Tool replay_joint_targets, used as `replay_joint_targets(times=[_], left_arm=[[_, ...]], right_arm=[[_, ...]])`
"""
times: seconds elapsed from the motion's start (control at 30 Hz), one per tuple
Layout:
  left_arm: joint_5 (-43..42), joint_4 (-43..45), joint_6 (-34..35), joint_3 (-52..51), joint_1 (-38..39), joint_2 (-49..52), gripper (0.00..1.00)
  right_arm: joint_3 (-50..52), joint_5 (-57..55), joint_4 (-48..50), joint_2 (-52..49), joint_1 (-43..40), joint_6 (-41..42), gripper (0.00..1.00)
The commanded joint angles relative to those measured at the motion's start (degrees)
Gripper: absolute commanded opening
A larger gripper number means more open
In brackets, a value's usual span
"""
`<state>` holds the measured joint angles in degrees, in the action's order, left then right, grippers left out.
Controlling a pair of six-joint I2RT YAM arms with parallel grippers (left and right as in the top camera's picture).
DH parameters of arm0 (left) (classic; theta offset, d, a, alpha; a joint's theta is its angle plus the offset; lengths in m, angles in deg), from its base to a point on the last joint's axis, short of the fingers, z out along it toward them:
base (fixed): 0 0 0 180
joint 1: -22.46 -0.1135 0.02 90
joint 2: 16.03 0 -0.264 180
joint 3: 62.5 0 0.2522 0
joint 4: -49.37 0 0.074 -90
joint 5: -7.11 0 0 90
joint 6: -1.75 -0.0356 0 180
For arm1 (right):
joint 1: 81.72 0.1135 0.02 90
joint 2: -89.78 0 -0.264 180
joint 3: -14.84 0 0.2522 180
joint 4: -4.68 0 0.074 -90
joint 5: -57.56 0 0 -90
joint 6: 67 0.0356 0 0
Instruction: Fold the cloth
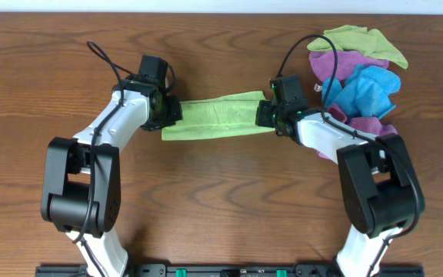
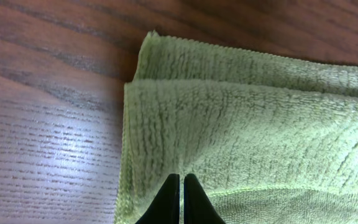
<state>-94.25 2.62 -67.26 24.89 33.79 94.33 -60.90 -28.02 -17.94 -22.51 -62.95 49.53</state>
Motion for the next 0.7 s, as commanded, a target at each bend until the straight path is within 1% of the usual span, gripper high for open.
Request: replay_joint_targets(times=[0.0, 0.1, 0.3, 0.4, 0.47, 0.67], left_arm=[[0.9, -0.7, 0.2, 0.4, 0.0, 0.0, 0.06], [0.8, -0.9, -1.3, 0.4, 0.1, 0.0, 0.06], [1.7, -0.6, -1.7, 0.4, 0.1, 0.0, 0.06], [4.0, 0.8, -1.7, 0.4, 0.3, 0.0, 0.06], [4.0, 2.6, -1.7, 0.4, 0.7, 0.0, 0.06], [4.4, 4.9, -1.7, 0.4, 1.2, 0.6, 0.06]], right_arm=[[2.1, 0.5, -6.3, -1.9, 1.6, 0.5, 0.01], [2.1, 0.5, -9.4, -1.9, 2.0, 1.7, 0.01], [2.1, 3.5, -9.8, -1.7, 1.9, 1.8, 0.01], [2.0, 7.5, -9.8, -1.2, 2.0, 1.8, 0.01], [2.0, 9.2, -9.9, -0.4, 2.0, 1.8, 0.01], [2.0, 9.4, -10.3, 1.9, 1.9, 2.2, 0.01]])
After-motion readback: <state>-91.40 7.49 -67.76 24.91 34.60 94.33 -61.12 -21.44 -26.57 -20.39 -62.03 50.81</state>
